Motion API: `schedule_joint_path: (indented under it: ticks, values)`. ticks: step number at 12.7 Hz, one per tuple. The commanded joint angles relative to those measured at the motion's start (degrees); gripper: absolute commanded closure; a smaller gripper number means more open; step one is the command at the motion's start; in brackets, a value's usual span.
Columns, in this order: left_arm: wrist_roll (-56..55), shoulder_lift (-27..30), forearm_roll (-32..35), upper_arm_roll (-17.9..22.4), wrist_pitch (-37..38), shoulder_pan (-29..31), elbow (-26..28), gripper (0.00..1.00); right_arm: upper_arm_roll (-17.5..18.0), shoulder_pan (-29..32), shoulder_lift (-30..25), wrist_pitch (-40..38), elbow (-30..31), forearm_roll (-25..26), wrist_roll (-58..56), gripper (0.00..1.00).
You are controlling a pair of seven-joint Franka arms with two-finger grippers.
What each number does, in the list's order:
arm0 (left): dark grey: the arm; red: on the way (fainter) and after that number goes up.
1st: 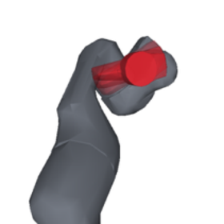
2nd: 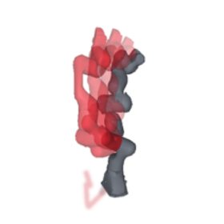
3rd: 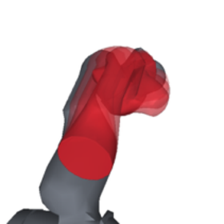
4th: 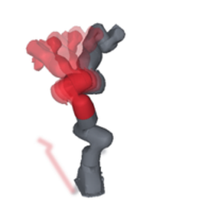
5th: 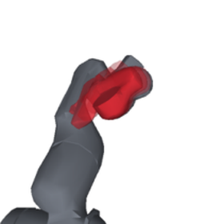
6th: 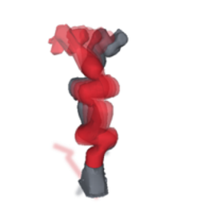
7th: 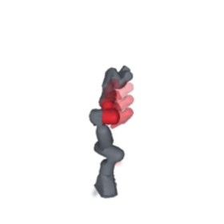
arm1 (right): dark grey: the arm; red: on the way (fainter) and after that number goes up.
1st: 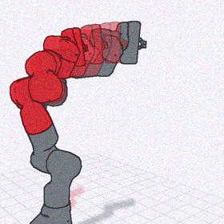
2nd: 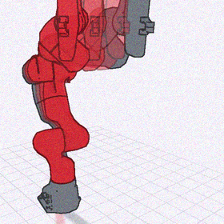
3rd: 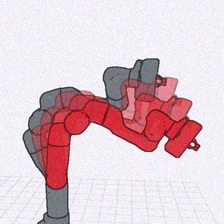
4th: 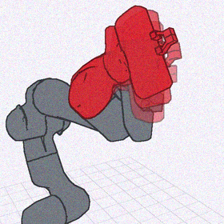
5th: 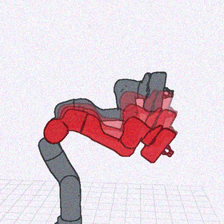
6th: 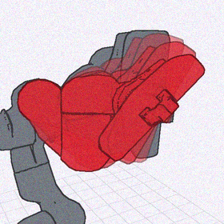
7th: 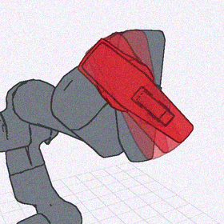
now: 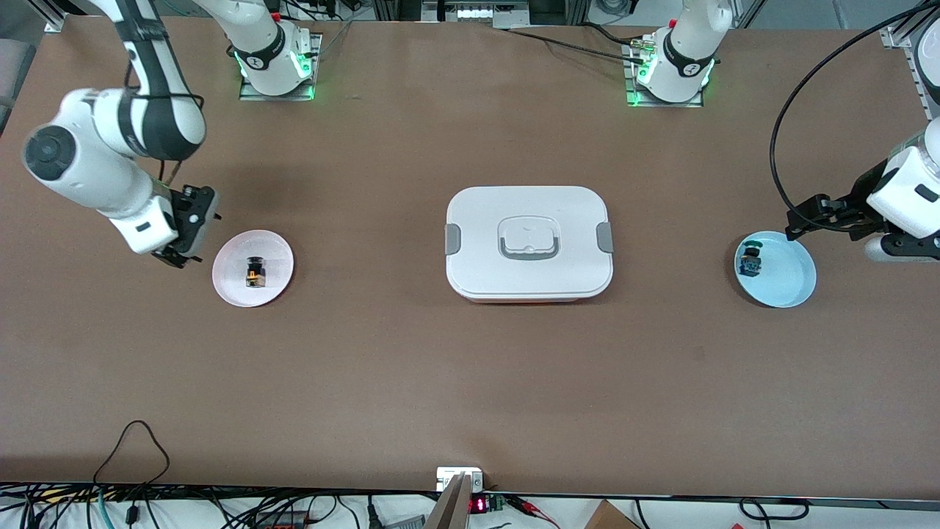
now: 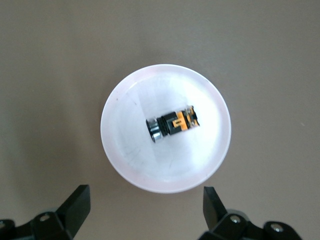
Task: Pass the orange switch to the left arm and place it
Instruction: 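Move the right gripper down over the orange switch on the white plate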
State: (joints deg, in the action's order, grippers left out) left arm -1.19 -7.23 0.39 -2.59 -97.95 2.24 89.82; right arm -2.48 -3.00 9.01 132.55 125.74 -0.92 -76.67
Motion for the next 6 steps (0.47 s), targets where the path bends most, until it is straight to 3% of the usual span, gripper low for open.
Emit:
schedule_joint_path:
  ticks: [1,6]
  values:
    - [-0.3,0.5,1.4,-0.6,0.0,0.4,-0.3,0.0,0.3,-0.7,4.8,5.5,-0.4,0.7,-3.7,0.0]
    - [-0.4,0.8,1.3,-0.5,0.2,0.5,-0.3,0.0,0.7,-1.7,9.4,11.0,-0.6,0.5,-10.1,0.0]
